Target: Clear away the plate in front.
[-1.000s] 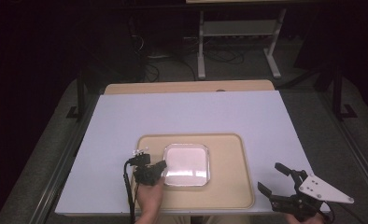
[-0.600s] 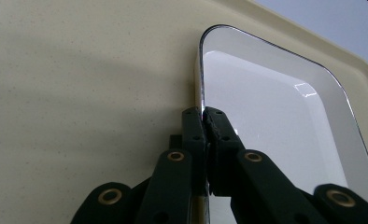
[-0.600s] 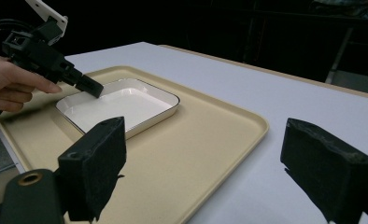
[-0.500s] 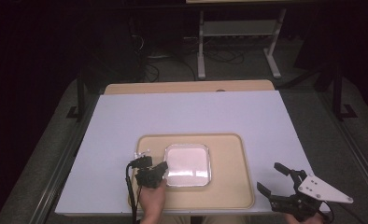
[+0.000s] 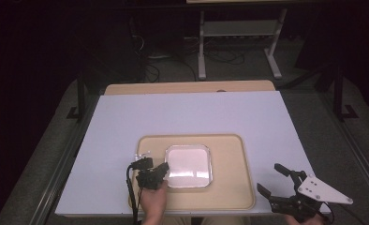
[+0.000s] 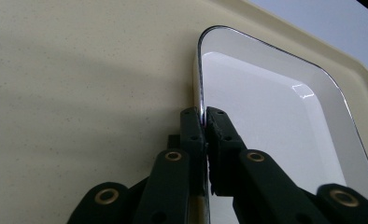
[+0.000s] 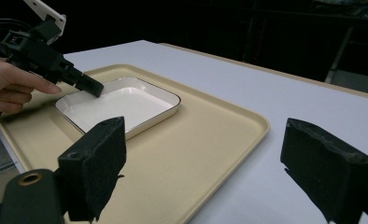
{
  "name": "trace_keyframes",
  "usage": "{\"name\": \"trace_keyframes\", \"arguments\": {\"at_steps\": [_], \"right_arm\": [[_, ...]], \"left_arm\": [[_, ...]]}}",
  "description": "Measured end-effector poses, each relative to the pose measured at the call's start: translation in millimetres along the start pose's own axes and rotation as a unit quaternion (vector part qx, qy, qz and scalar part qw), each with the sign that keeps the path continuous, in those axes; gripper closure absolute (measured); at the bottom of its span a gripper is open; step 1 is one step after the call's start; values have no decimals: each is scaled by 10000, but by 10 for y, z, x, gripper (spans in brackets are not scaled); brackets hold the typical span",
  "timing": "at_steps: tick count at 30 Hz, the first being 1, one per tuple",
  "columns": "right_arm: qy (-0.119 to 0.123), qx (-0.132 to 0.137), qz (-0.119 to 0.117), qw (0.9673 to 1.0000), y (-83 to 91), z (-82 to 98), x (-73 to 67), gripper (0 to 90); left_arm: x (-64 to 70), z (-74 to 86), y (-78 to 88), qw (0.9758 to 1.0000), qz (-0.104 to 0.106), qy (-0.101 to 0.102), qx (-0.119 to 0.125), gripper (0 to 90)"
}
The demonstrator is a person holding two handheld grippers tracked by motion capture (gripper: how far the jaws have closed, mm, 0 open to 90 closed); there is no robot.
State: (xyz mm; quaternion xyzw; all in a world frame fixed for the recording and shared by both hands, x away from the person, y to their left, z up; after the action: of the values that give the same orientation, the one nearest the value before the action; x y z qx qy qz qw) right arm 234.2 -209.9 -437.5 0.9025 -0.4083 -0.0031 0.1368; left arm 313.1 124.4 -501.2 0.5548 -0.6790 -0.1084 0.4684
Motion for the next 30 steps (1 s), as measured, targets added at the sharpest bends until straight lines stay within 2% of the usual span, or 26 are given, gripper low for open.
{"name": "trace_keyframes", "arguments": {"at_steps": [6,8,16,21,30], "right_arm": [[15,0,-7,10000,-6,-2,-4,135],[21,-8,-8,10000,-9,-1,-4,135],[14,-25,17,10000,-9,2,1,135],[-10,-42,50,10000,-9,6,8,135],[-15,-67,108,9999,-11,10,21,135]], "left_arm": [[-20,-15,28,9999,48,-143,-37,759],[-27,-20,52,9997,61,-251,-16,732],[-90,-81,134,9986,104,-503,103,692],[-100,-114,182,9954,146,-934,162,668],[-136,-129,273,9909,301,-1304,172,639]]}}
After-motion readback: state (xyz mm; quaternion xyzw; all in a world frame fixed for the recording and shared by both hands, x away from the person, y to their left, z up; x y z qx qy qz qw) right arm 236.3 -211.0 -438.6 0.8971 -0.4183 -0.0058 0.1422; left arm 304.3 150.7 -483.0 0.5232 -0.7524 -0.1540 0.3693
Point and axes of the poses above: each handheld gripper's, and its own axes: y roughly backward along the jaws, z roughly out of its underside, x roughly to its right, the point moved 8 cm from there along -y, roughly forward along the jaws, and after that the axes turned 7 degrees about y, right-handed, at the moved point
